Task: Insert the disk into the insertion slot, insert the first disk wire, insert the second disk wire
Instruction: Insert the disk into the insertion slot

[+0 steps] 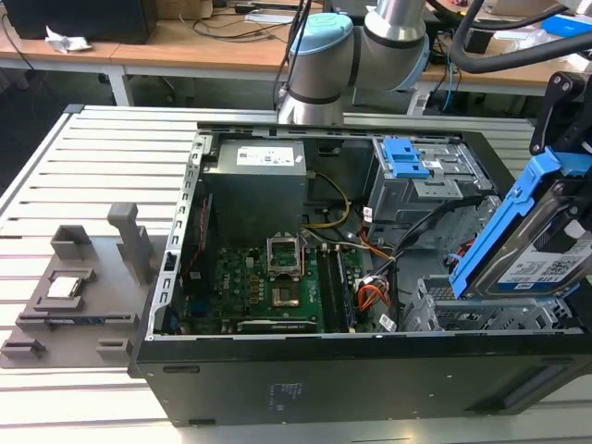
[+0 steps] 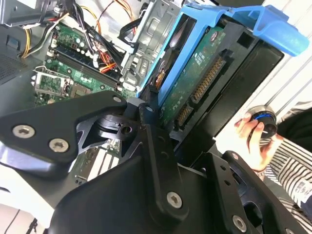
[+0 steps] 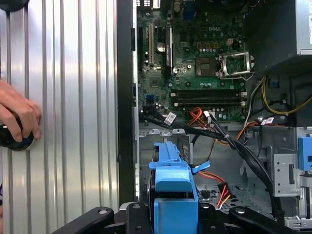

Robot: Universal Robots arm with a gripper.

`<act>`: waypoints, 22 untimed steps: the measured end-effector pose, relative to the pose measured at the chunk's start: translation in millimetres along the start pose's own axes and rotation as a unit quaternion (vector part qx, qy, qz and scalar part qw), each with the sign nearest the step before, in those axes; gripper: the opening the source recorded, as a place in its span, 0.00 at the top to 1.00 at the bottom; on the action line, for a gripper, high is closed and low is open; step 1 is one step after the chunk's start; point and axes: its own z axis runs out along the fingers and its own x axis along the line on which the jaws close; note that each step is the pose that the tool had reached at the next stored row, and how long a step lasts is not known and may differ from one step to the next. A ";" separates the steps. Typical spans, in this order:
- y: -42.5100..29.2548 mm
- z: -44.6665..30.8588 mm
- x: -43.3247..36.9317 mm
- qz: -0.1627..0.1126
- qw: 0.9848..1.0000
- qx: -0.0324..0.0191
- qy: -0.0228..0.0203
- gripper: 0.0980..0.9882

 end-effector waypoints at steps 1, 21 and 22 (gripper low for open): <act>0.0 1.3 -0.3 0.005 1.000 0.000 0.000 0.70; 5.6 24.1 -16.9 0.014 1.000 0.000 0.000 0.70; 5.8 25.4 -17.9 0.014 1.000 0.000 -0.001 0.70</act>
